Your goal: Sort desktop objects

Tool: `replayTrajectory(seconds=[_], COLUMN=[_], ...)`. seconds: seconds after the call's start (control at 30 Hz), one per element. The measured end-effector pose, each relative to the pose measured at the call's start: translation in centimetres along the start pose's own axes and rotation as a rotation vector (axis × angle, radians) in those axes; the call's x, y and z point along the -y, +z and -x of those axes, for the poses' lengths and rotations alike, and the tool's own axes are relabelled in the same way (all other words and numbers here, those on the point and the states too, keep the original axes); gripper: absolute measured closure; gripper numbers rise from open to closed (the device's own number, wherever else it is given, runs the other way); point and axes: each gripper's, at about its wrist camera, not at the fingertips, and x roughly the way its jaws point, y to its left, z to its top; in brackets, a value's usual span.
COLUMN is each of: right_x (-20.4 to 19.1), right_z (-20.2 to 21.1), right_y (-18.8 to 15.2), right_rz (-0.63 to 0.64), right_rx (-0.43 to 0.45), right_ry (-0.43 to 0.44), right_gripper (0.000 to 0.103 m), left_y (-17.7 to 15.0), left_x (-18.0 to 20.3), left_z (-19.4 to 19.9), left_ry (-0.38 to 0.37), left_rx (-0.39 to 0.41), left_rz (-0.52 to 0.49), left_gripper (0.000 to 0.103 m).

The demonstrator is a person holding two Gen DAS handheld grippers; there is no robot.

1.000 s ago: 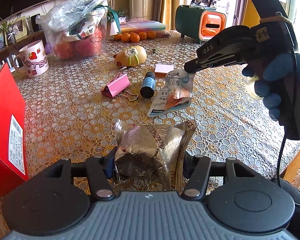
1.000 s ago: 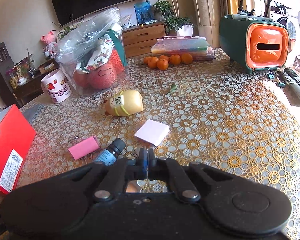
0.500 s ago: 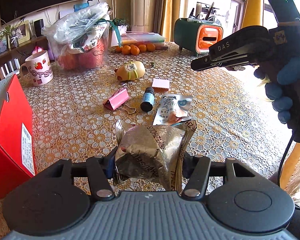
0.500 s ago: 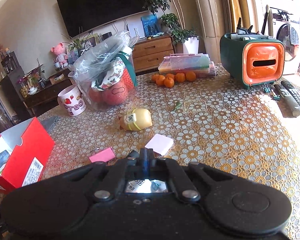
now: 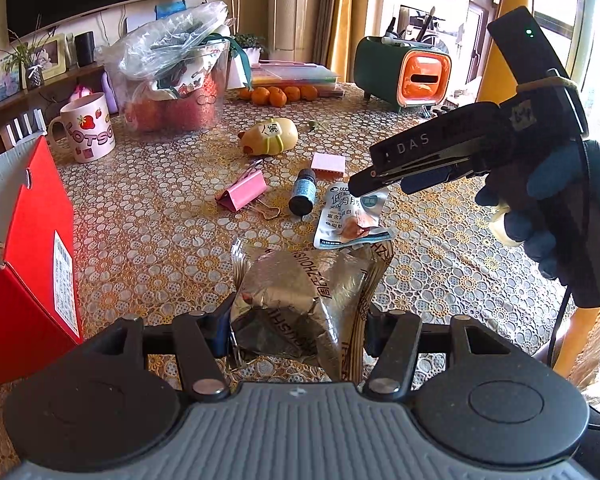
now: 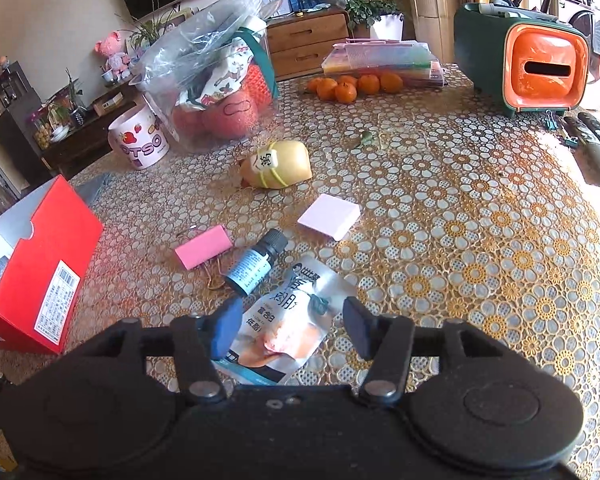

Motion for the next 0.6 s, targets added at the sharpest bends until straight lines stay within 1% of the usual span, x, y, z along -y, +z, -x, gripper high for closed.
replayTrajectory(seconds=[0.07,0.1,0.2,0.27,0.3,0.47,0.53,0.6], right_x=[-0.4,-0.5,-1.0,-1.3,-1.4,-2.1,-2.4,-2.5], right_z=[-0.8,-1.4,-2.9,-3.6,-3.9,-4.8,-5.0,-5.3], right_y=[0.0,0.0,0.0,-0.1,-0.1,-0.4,-0.3,-0.3], right_rz=[0.001,0.001,-0.013,-0.015,-0.011,0.019,0.040,0.050], right_rx=[-0.014,-0.026,-0.067,-0.079,-0.081,-0.081,-0.077,-0.074], right_ry=[-0.008,-0.010,-0.026,-0.029,-0.033,-0.061,-0.072,-0.083], right_gripper=[0.027,0.024,0.021,0.018,0.016,0.010,0.010,0.008], left_y=[0.0,-0.1,-0.3,-0.3,-0.4,-0.5,-0.5,-0.5], left_x=[-0.2,-0.3,-0.5,-0.7,-0.8,-1.2,-1.3,-1.3], left_z=[-0.1,-0.2,-0.4,-0.6,-0.7,-1.1,-1.3,-1.4], left_ry=[-0.002,-0.002,-0.003,-0.003,-0.003,0.000,0.002,0.003], left_rx=[-0.003,-0.005,-0.012,-0.016,-0.019,-0.029,-0.031,-0.031], left_rz=[0.004,0.006,0.011,0.015,0.018,0.027,0.030,0.031], left_gripper=[0.046,0.046,0.046,0.046,0.046,0.046,0.046,0.046])
